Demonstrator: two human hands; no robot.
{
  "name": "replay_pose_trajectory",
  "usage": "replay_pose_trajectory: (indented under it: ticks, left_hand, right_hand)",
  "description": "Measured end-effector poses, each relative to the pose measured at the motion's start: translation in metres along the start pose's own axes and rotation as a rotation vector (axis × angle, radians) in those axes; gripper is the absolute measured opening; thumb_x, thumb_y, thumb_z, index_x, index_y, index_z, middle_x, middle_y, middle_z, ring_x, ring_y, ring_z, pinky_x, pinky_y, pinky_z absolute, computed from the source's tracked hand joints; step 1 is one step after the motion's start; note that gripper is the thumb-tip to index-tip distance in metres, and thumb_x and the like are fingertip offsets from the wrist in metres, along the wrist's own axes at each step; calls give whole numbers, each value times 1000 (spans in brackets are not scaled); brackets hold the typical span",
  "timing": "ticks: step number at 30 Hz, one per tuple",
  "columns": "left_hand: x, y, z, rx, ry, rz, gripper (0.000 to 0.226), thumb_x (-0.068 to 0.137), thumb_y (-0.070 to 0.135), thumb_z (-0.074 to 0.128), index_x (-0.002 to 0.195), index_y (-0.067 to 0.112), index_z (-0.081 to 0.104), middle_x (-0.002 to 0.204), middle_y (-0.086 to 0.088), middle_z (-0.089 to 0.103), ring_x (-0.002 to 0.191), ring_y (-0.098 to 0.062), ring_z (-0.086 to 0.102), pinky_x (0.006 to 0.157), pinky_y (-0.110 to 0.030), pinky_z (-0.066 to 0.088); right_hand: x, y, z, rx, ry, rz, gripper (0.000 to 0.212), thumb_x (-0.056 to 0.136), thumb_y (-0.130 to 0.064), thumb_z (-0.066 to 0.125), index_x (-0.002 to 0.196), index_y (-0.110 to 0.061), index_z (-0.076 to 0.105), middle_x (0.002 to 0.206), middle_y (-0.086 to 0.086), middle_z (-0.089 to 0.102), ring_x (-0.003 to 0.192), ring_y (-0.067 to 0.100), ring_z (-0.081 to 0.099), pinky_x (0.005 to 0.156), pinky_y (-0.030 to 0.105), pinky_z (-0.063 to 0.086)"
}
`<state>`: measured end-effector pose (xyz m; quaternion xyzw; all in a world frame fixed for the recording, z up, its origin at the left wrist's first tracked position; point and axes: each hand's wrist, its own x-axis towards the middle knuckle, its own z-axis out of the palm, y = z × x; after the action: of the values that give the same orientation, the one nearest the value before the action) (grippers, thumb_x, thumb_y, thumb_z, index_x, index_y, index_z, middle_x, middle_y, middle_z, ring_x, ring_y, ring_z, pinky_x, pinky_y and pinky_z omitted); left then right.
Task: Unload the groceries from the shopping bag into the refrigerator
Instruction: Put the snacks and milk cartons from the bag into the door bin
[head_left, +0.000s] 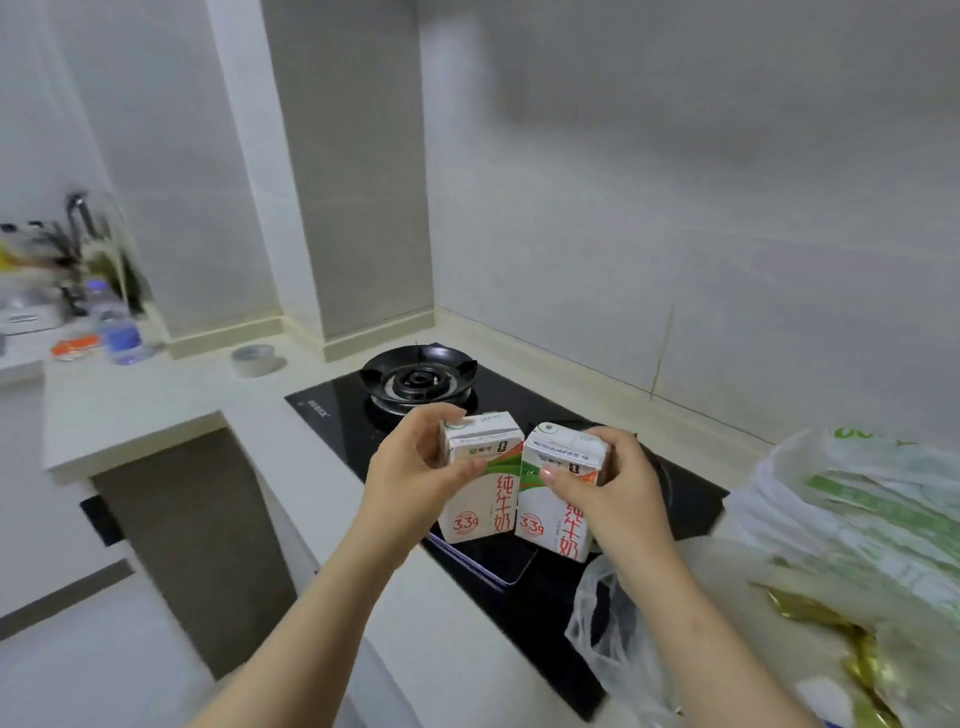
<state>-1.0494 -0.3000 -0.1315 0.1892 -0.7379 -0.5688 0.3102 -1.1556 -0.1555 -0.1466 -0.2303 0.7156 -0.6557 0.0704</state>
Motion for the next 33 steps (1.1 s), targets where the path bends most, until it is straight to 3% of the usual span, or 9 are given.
replay_pose_trajectory:
  ticks: [4, 11, 16, 19, 22, 33]
  left_hand:
    - [-34, 4, -34, 7, 132, -30, 34, 78, -1, 70, 98, 23, 57, 96, 0, 71, 93, -20, 67, 84, -48, 55]
    - [-94, 16, -108, 42, 364, -53, 33, 80, 1, 68, 101, 24, 56, 99, 6, 69, 93, -12, 68, 80, -36, 58]
    - [-148, 30, -174, 68, 515, -42, 31, 83, 2, 63, 104, 24, 54, 102, 3, 67, 93, -14, 67, 74, -30, 58]
    - [-188, 41, -216, 75, 633, -35, 31, 84, 1, 62, 104, 25, 54, 102, 4, 68, 94, -16, 67, 74, -30, 58]
    - [-236, 56, -257, 103, 749, -16, 32, 85, 1, 61, 107, 24, 55, 104, 1, 68, 95, -18, 67, 76, -33, 58]
    - [-422, 129, -403, 197, 1117, 97, 28, 88, 4, 57, 107, 24, 58, 97, -3, 70, 82, -17, 70, 63, -27, 55]
  right_hand:
    - [-12, -6, 29, 27, -163, -35, 38, 73, -9, 77, 96, -28, 53, 96, -8, 64, 89, 7, 62, 77, 30, 53]
    - [-45, -32, 98, 97, -455, -86, 37, 75, -10, 76, 98, -29, 53, 97, -8, 65, 91, 9, 62, 69, 25, 51]
    - [-87, -63, 163, 128, -668, -143, 37, 77, -14, 74, 101, -30, 51, 102, -8, 63, 98, 12, 60, 81, 36, 53]
    - [-123, -85, 204, 170, -788, -182, 38, 79, -15, 73, 106, -28, 50, 102, -10, 62, 96, 9, 59, 72, 26, 51]
    - [-168, -111, 243, 232, -911, -206, 36, 79, -14, 72, 98, -33, 49, 97, -14, 61, 87, 4, 60, 62, 17, 46]
    - [-368, -220, 355, 455, -1327, -222, 30, 81, -13, 69, 96, -31, 51, 89, -8, 65, 75, 7, 66, 56, 21, 52]
